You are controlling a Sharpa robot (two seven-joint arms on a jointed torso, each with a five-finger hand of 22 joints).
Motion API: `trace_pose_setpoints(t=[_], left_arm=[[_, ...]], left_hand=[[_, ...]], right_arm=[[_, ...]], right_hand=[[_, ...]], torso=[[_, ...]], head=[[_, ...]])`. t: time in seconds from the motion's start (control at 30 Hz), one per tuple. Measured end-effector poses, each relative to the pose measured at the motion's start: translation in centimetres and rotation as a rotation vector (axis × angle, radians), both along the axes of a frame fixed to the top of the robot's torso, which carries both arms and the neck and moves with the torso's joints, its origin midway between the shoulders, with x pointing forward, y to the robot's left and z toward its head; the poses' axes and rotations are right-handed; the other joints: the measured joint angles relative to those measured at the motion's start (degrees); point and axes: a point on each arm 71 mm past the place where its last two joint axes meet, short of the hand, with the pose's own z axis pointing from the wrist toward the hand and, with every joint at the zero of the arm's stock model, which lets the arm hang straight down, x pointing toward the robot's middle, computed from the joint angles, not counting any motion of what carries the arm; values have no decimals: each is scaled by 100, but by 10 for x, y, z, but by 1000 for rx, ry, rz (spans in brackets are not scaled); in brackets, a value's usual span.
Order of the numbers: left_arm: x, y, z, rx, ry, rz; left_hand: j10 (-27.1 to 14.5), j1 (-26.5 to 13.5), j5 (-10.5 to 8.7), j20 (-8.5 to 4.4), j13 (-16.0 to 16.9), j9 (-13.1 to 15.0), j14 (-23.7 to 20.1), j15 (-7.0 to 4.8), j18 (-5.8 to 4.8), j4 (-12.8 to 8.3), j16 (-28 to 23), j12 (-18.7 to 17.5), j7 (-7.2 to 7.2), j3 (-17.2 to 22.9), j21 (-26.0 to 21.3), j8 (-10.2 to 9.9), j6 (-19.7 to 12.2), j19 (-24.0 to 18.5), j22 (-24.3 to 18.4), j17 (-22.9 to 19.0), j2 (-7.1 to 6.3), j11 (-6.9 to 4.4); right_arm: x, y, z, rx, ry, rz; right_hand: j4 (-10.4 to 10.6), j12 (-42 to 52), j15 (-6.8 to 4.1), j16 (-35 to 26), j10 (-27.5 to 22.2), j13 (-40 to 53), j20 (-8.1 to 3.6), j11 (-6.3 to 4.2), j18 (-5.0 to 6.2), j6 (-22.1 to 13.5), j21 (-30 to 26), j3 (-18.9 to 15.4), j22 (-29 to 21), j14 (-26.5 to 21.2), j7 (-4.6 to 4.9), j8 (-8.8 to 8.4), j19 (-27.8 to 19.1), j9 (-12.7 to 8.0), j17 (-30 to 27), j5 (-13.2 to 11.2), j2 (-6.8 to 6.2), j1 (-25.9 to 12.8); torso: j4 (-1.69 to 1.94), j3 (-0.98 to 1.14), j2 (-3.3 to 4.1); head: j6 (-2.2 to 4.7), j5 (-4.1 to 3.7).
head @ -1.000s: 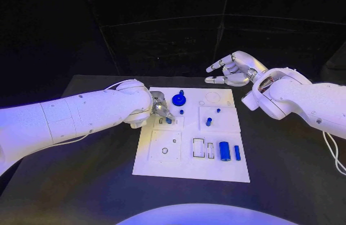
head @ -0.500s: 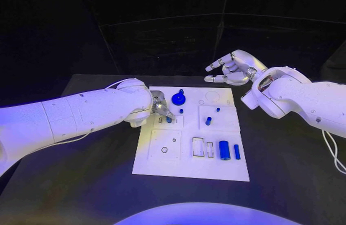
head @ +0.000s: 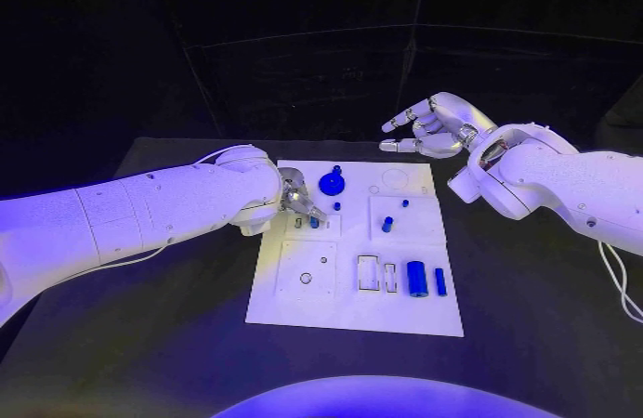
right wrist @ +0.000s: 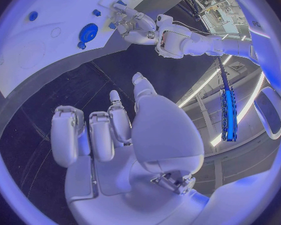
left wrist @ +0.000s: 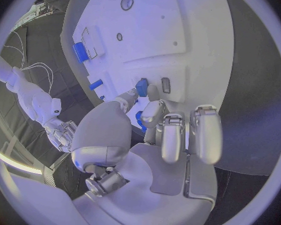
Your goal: Assemble the parts on the task board
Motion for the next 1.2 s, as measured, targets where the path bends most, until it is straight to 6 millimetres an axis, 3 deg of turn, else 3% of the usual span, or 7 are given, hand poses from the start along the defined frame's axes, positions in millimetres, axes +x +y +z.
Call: trace_pose_setpoints(t=[0.23,0.47,0.67,0.8,0.93,1.2], left_arm=[[1,2,0,1,-2,7],[-1,6,1,-6,-6,15],[2,9,13,-42,-24,32],[10,16,31,-72,-49,53],[21,30,46,-74,-62,78],[44,48,59,-42,-47,114]], left_hand=[[0,-20,-392,0,0,34,21,-21,-1,217,0,0,0,-730,0,0,0,0,0,0,-21,0],[0,17,-394,-18,-3,50,21,-21,0,332,0,21,0,-1048,0,0,0,18,-1,0,17,0],[-12,171,-394,-18,-113,50,21,-21,0,355,0,-52,19,-1285,-97,0,-47,18,-1,0,147,-5],[-172,369,-394,-18,-270,-32,21,-20,0,350,0,-190,118,-1461,-235,-213,-331,18,-22,0,203,87],[-291,569,-394,39,-386,-242,21,85,0,365,0,-251,269,-1686,-322,-508,-542,8,-125,0,332,207],[-310,637,-394,78,-398,-361,19,127,0,400,0,-251,275,-1810,-322,-599,-567,9,-143,0,350,226]], right_arm=[[0,0,0,2,0,-1],[1,-1,0,4,0,-2],[2,-1,0,5,1,-3],[2,-2,-1,5,1,-6],[3,-2,-1,5,1,-8],[4,-2,-1,5,2,-9]], right_hand=[[103,0,0,0,-21,0,0,21,0,0,0,-183,0,0,0,9,0,0,-1,-86,23,-132],[114,0,0,0,-21,0,0,21,0,0,0,-225,0,0,0,9,0,0,-1,-86,28,-137],[121,0,0,-21,-21,0,0,21,0,0,0,-231,0,0,0,9,0,0,-1,-86,28,-137],[121,1,0,-21,-21,0,0,21,0,0,0,-231,0,0,0,9,0,0,-1,-86,28,-137],[121,1,0,-21,-21,0,0,21,1,0,0,-231,0,0,0,9,0,0,-1,-86,50,-159],[121,1,0,-21,-21,0,0,21,0,0,0,-231,0,0,0,8,0,0,-2,-86,50,-159]], torso=[[0,0,0],[0,-2,1],[0,-3,0],[4,-3,-2],[7,-3,-4],[7,-2,4]], head=[[-10,-13],[-15,-16],[0,-20],[19,-34],[38,-36],[63,-5]])
